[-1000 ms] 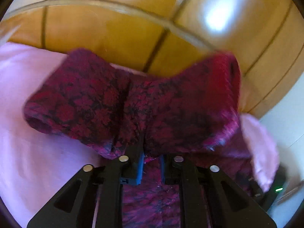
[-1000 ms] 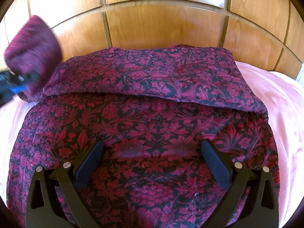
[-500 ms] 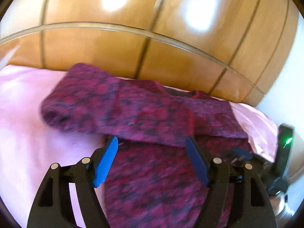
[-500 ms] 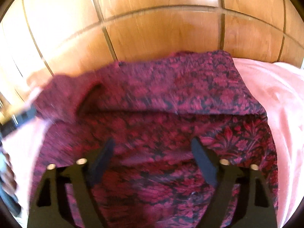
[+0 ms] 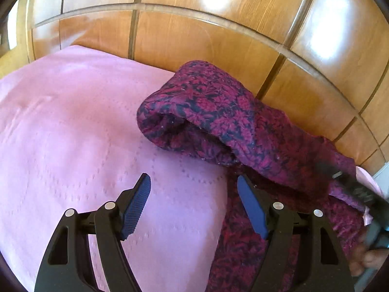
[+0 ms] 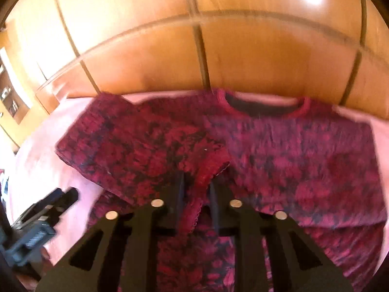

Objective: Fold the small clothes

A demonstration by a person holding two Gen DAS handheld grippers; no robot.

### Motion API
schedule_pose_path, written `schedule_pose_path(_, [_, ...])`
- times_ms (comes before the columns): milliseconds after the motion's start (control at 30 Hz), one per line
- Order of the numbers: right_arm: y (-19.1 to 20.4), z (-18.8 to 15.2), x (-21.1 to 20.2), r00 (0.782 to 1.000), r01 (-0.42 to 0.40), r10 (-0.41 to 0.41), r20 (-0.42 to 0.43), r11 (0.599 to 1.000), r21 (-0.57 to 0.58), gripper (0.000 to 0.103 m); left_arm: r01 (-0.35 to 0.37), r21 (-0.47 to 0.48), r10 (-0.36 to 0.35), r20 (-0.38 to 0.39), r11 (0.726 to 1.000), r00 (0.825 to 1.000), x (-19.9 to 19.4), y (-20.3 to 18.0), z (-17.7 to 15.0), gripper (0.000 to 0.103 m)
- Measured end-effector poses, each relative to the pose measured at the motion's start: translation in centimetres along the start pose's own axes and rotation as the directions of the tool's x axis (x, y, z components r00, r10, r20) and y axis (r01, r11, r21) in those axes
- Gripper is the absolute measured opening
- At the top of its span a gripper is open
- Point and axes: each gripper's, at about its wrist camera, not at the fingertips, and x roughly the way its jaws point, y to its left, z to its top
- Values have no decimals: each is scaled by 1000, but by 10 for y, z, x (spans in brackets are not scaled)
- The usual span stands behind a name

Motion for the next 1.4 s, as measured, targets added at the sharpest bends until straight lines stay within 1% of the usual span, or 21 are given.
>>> schedule_pose_path(67, [6, 10, -27, 996, 29, -25, 86, 998, -49, 12, -6, 0, 6, -14, 1000, 1000, 7, -3, 2, 73])
schedule_pose_path(100, [3, 16, -42, 991, 40, -33, 127, 998, -51, 12, -14, 4, 14, -17, 1000, 1000, 10, -4, 3, 73])
schedule_pose_path(167, [-5, 25, -62, 985, 28, -23, 172, 999, -28, 12, -29, 7, 29, -27, 1000, 999, 16, -8, 5, 73])
schedule_pose_path(233, [-18, 32, -81, 978, 15, -14, 209, 1000, -2, 12, -41, 9, 41, -36, 999, 998, 23, -12, 7, 73])
schedule_pose_path(300, [-27, 34, -94, 972, 29, -28, 232, 1000, 2, 12, -60, 16, 61, -44, 998, 997, 31, -17, 12, 73])
schedule_pose_path(467, [-57, 30, -113, 958, 110, -111, 266, 994, 20, 11, -138, 32, 140, -76, 990, 987, 50, -25, 19, 73])
schedule_pose_path(567, [-90, 17, -115, 948, 187, -197, 250, 980, 61, 11, -155, 16, 156, -82, 988, 984, 54, -21, 20, 72])
schedule_pose_path(633, [-113, 6, -111, 946, 223, -241, 216, 969, 107, 10, -161, 22, 162, -74, 987, 984, 54, -21, 19, 72])
schedule_pose_path(733, [-148, -10, -89, 948, 267, -291, 130, 948, 173, 10, -170, 35, 172, -75, 985, 982, 58, -22, 18, 72])
schedule_pose_path(800, [-169, -24, -73, 952, 278, -299, 66, 935, 219, 10, -176, 42, 179, -78, 983, 981, 60, -23, 17, 72])
schedule_pose_path(833, [-182, -33, -62, 957, 274, -289, 23, 927, 255, 10, -180, 47, 183, -77, 983, 980, 60, -23, 17, 72])
schedule_pose_path(867, [-188, -39, -55, 960, 270, -281, 3, 924, 271, 10, -182, 49, 185, -76, 982, 980, 59, -24, 16, 72])
schedule_pose_path(900, [-194, -43, -51, 962, 263, -273, -4, 923, 281, 10, -181, 52, 185, -78, 982, 980, 59, -24, 16, 71])
schedule_pose_path(967, [-197, -50, -47, 964, 251, -265, 9, 921, 297, 10, -185, 52, 189, -82, 981, 979, 57, -21, 14, 63])
schedule_pose_path(1033, [-198, -50, -48, 967, 237, -254, 16, 922, 307, 10, -153, 41, 156, -83, 987, 984, 51, -17, 15, 63])
schedule_pose_path(1100, [-199, -52, -50, 972, 213, -233, 25, 924, 317, 11, -44, -13, 43, -67, 999, 997, 33, -5, 15, 63])
schedule_pose_path(1167, [-203, -52, -51, 977, 187, -209, 35, 929, 320, 11, 37, -48, -39, -46, 998, 998, 20, 6, 20, 63])
schedule_pose_path(1200, [-205, -52, -53, 979, 178, -201, 38, 930, 321, 12, 75, -65, -77, -37, 995, 996, 16, 11, 26, 63])
schedule_pose_path(1267, [-205, -50, -58, 982, 162, -186, 44, 934, 320, 12, 147, -94, -152, -49, 985, 987, 18, 17, 38, 63])
schedule_pose_path(1333, [-204, -49, -60, 981, 163, -186, 45, 937, 309, 12, 216, -147, -229, -73, 965, 971, 28, 21, 55, 63])
schedule_pose_path(1400, [-201, -47, -57, 980, 170, -192, 46, 941, 294, 12, 260, -165, -278, -98, 952, 956, 40, 17, 68, 63])
